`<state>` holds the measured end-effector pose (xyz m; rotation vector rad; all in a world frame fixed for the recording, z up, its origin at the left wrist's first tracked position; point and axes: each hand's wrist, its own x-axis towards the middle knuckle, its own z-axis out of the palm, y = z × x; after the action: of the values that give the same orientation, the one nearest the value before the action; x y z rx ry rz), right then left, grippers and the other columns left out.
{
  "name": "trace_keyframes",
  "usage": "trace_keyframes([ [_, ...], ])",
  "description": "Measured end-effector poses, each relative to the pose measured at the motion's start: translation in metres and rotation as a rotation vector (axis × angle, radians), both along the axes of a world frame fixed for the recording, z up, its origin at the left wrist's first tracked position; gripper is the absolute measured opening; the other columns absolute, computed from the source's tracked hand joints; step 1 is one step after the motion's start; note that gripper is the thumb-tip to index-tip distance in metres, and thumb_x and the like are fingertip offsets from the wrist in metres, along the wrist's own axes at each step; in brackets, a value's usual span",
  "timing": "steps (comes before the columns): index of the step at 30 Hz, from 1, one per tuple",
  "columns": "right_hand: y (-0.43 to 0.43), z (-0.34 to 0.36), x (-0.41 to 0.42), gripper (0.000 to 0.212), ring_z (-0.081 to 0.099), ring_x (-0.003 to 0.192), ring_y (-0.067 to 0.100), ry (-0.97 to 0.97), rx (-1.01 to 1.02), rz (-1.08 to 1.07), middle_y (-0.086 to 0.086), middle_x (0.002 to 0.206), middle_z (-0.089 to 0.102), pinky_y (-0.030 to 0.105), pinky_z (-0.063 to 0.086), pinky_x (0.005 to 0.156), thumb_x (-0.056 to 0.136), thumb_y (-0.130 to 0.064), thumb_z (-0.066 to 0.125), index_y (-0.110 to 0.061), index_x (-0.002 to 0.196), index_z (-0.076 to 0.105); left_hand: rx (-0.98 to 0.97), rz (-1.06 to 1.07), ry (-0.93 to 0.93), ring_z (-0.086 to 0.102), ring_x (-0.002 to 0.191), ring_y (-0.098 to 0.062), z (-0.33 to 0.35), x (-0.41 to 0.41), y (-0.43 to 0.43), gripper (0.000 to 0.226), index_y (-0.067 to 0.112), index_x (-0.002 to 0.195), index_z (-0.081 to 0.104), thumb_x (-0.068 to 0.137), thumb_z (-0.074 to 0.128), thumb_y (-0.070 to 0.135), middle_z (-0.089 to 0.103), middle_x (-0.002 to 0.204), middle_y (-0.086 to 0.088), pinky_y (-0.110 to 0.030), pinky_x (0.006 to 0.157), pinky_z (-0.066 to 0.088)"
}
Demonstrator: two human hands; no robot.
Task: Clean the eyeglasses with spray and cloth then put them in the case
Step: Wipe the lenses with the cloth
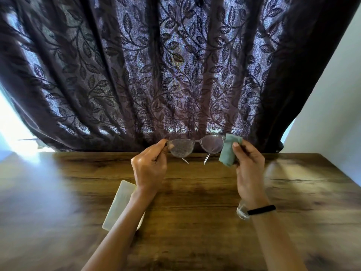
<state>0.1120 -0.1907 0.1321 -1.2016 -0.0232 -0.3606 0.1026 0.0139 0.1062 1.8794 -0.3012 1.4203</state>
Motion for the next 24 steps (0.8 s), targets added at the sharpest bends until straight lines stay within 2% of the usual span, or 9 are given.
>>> trace_keyframes([
  [3, -0.002, -0.003, 0.002, 0.012, 0.057, 0.083, 0.014, 0.057, 0.017, 0.109, 0.001, 0.087, 0.063, 0.03, 0.049, 0.067, 0.088, -0.01, 0.056, -0.016, 0.094, 0.065, -0.042, -0.011, 0.009, 0.059, 0.086, 0.0, -0.002, 0.001, 0.0, 0.021, -0.006, 0.098, 0.067, 0.08, 0.063, 0.004, 0.063, 0.093, 0.001, -0.001, 0.072, 0.046],
  [7, 0.0, -0.015, 0.002, 0.017, 0.055, 0.087, 0.019, 0.064, -0.13, 0.119, 0.004, 0.09, 0.061, 0.039, 0.049, 0.072, 0.085, -0.013, 0.058, -0.014, 0.101, 0.064, -0.072, -0.021, 0.017, 0.061, 0.086, -0.004, -0.003, 0.002, 0.0, 0.023, -0.006, 0.099, 0.066, 0.079, 0.065, 0.005, 0.063, 0.093, 0.001, -0.002, 0.072, 0.047],
  [10, 0.002, -0.02, 0.003, 0.028, 0.057, 0.089, 0.015, 0.046, -0.269, 0.108, 0.0, 0.095, 0.06, 0.041, 0.052, 0.077, 0.085, -0.01, 0.06, -0.016, 0.113, 0.059, -0.089, -0.03, 0.026, 0.061, 0.085, -0.001, -0.004, 0.002, 0.0, 0.024, -0.006, 0.099, 0.066, 0.076, 0.068, 0.003, 0.063, 0.093, 0.001, -0.002, 0.07, 0.047],
  [12, 0.004, -0.02, 0.002, 0.024, 0.058, 0.082, 0.011, 0.002, -0.379, 0.128, -0.001, 0.093, 0.059, 0.036, 0.056, 0.065, 0.087, -0.01, 0.059, -0.025, 0.106, 0.061, -0.115, -0.037, 0.03, 0.061, 0.082, 0.002, -0.004, 0.003, 0.001, 0.025, -0.005, 0.1, 0.066, 0.076, 0.07, 0.004, 0.064, 0.092, 0.003, -0.002, 0.068, 0.046],
  [14, 0.005, -0.02, 0.001, 0.021, 0.059, 0.074, 0.009, -0.028, -0.44, 0.114, 0.004, 0.093, 0.061, 0.029, 0.055, 0.052, 0.088, -0.011, 0.057, -0.03, 0.094, 0.062, -0.131, -0.037, 0.035, 0.06, 0.082, 0.004, -0.006, 0.003, 0.001, 0.028, -0.004, 0.102, 0.065, 0.076, 0.07, 0.004, 0.063, 0.092, 0.004, -0.001, 0.068, 0.045],
  [15, 0.005, -0.019, 0.002, 0.02, 0.06, 0.074, 0.012, -0.036, -0.457, 0.09, 0.008, 0.095, 0.062, 0.03, 0.055, 0.051, 0.089, -0.011, 0.057, -0.03, 0.091, 0.061, -0.135, -0.039, 0.042, 0.06, 0.083, 0.005, -0.007, 0.004, 0.003, 0.029, -0.003, 0.103, 0.063, 0.076, 0.07, 0.005, 0.063, 0.092, 0.004, -0.001, 0.068, 0.045],
  [18, 0.003, -0.017, 0.003, 0.013, 0.061, 0.087, 0.029, -0.047, -0.529, 0.0, 0.014, 0.103, 0.062, 0.045, 0.056, 0.06, 0.09, -0.013, 0.056, -0.024, 0.092, 0.062, -0.147, -0.032, 0.085, 0.06, 0.083, 0.005, -0.013, 0.007, 0.008, 0.028, -0.002, 0.104, 0.064, 0.077, 0.067, 0.008, 0.064, 0.091, 0.005, -0.002, 0.07, 0.046],
  [20, 0.002, -0.015, 0.004, 0.011, 0.059, 0.09, 0.028, -0.073, -0.614, -0.068, 0.011, 0.101, 0.061, 0.05, 0.054, 0.071, 0.09, -0.014, 0.056, -0.018, 0.097, 0.064, -0.156, -0.024, 0.133, 0.059, 0.086, 0.006, -0.02, 0.01, 0.013, 0.027, -0.004, 0.101, 0.066, 0.077, 0.065, 0.007, 0.063, 0.092, 0.004, -0.001, 0.073, 0.045],
  [24, 0.003, -0.007, 0.0, 0.016, 0.059, 0.084, 0.022, -0.197, -0.794, -0.186, 0.008, 0.093, 0.06, 0.041, 0.05, 0.074, 0.089, -0.016, 0.059, -0.006, 0.099, 0.066, -0.14, -0.035, 0.27, 0.057, 0.089, 0.013, -0.03, 0.014, 0.022, 0.028, -0.001, 0.105, 0.067, 0.077, 0.067, -0.004, 0.064, 0.096, 0.006, 0.0, 0.076, 0.043],
])
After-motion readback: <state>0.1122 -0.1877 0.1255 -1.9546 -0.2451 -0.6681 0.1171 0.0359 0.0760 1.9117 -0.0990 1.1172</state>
